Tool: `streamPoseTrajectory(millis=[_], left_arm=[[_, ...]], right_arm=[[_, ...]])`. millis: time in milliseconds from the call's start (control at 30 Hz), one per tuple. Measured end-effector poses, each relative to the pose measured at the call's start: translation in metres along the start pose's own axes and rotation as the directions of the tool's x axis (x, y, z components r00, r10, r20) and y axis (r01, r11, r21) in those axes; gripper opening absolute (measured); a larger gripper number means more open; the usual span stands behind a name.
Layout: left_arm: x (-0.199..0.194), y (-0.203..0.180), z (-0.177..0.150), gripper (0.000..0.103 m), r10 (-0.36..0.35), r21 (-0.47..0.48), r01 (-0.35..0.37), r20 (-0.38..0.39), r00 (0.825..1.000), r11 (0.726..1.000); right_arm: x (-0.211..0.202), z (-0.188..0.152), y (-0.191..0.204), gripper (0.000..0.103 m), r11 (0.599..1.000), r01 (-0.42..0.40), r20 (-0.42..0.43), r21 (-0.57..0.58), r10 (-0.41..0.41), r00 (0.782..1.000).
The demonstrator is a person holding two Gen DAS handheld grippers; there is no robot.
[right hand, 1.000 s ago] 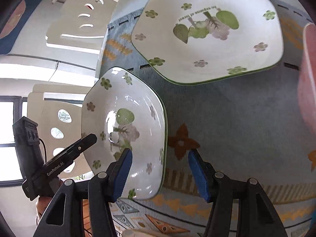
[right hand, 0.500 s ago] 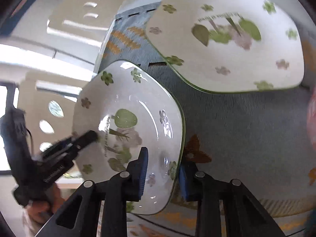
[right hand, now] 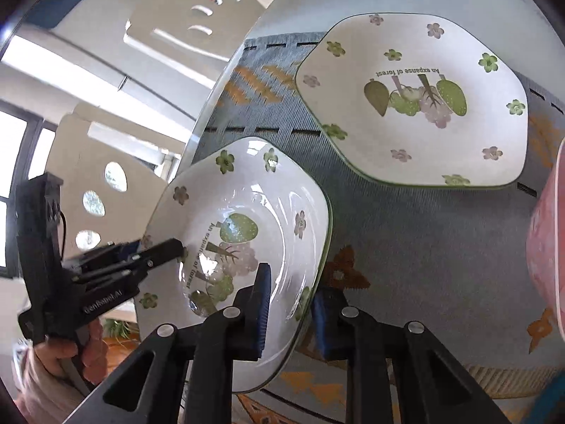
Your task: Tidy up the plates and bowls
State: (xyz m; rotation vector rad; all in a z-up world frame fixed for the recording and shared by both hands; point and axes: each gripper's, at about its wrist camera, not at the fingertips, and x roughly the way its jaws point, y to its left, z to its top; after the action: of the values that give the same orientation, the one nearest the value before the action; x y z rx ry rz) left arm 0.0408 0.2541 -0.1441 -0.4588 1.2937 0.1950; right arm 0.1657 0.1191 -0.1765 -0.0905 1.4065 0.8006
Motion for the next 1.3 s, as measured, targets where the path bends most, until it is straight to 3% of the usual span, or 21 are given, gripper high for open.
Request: streamPoseTrajectory(millis=[233,767,1300], left_arm=[[-0.013,-0.011,-0.012,0.030,0.019,0.025,-0.020,0.019,1.000,1.000],[-0.035,-0.046,-0.062,0.030,-0.008,0.057,0.007,0.020,1.000,0.998],[-0.075,-0.065,-0.142,0.030,-0.030,0.030,0.029,0.015,0.999,0.999]], right_arm=[[-0.002,-0.024,-0.001,0.022,1.000,0.002,-0.018,-0.031,-0.003,1.000],[-0.034,-0.082,-0.010,0.022,0.998,-0.007,0.017,-0.055,0.008,1.000],[-0.071,-0.151,-0.004,0.022,0.992,-0.043,-0.022,-0.115,0.041,0.999]])
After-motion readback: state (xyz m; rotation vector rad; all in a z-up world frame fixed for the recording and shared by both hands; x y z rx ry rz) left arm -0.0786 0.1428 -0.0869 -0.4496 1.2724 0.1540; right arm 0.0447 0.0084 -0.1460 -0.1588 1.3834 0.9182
